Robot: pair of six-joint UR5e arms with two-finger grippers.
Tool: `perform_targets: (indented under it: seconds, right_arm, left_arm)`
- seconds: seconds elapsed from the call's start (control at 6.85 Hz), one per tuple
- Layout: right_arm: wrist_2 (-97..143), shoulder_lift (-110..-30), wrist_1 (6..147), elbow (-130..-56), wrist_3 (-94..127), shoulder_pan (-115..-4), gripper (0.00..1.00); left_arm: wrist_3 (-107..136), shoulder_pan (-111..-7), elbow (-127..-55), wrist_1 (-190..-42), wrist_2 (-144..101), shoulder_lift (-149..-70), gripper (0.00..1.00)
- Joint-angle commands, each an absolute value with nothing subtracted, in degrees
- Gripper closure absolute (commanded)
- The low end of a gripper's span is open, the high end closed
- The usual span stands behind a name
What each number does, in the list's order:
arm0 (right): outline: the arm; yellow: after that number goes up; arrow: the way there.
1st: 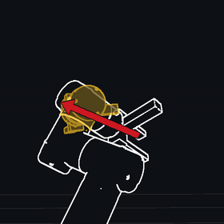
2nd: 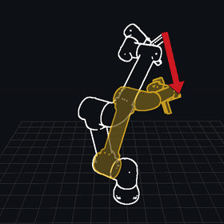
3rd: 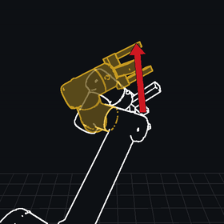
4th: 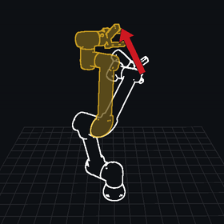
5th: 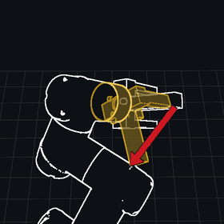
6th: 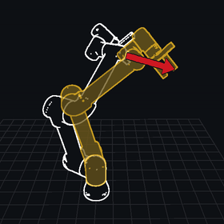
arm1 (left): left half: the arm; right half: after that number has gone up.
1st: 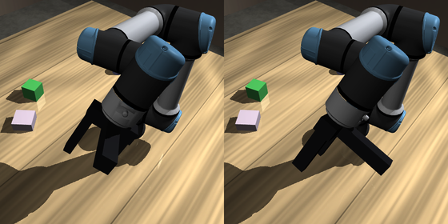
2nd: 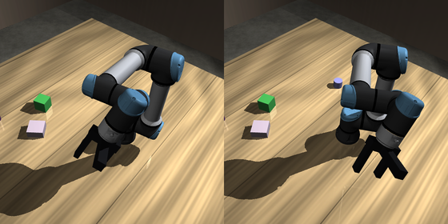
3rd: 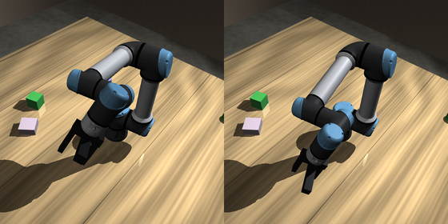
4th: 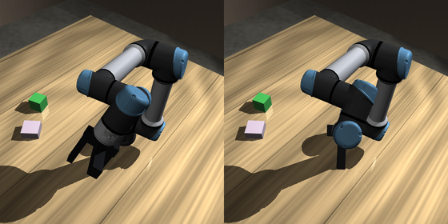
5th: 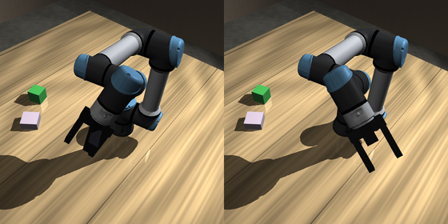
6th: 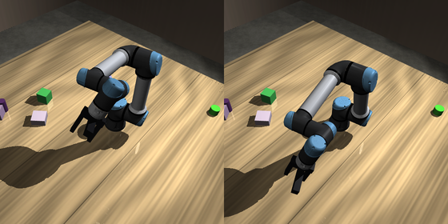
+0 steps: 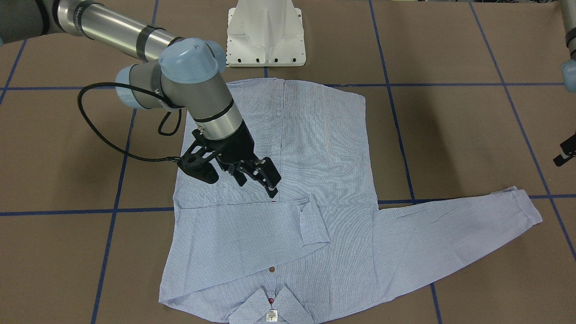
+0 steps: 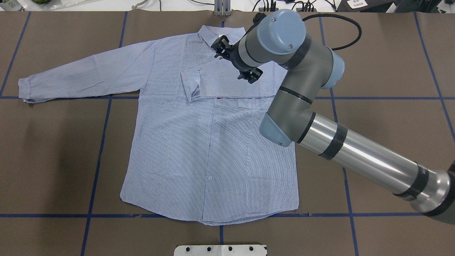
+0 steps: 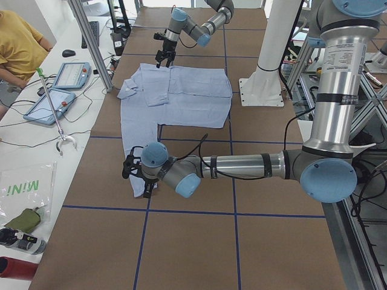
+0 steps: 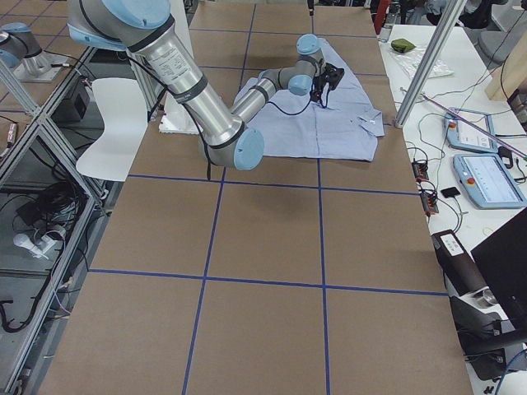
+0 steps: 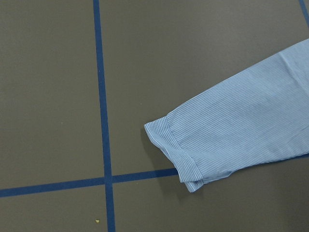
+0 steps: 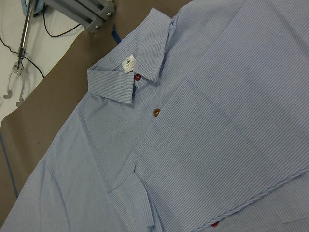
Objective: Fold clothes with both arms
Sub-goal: 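Release and raise the right gripper while the left gripper grasps the other cuff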
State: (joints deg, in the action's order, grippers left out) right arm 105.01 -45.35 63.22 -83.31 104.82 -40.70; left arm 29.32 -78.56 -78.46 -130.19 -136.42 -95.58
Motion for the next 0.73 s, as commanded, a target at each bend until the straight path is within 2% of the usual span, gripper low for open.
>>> perform_targets:
  seconds: [0.0, 0.29, 0.58]
  right_arm:
    - [107.9, -53.0, 63.1, -90.1, 104.4, -42.8, 0.0]
    - [110.7, -54.1, 62.8, -90.7, 100.3, -45.0, 0.0]
    - [111.4, -54.3, 63.1, -93.1, 99.2, -45.9, 0.0]
  left_arm:
    - [37.2, -73.7, -74.8, -134.1, -133.9, -98.3, 0.0]
    - [42.7, -70.1, -68.6, -140.2, -128.7, -101.2, 0.05]
    - [42.3, -70.0, -67.5, -140.4, -127.5, -100.6, 0.23]
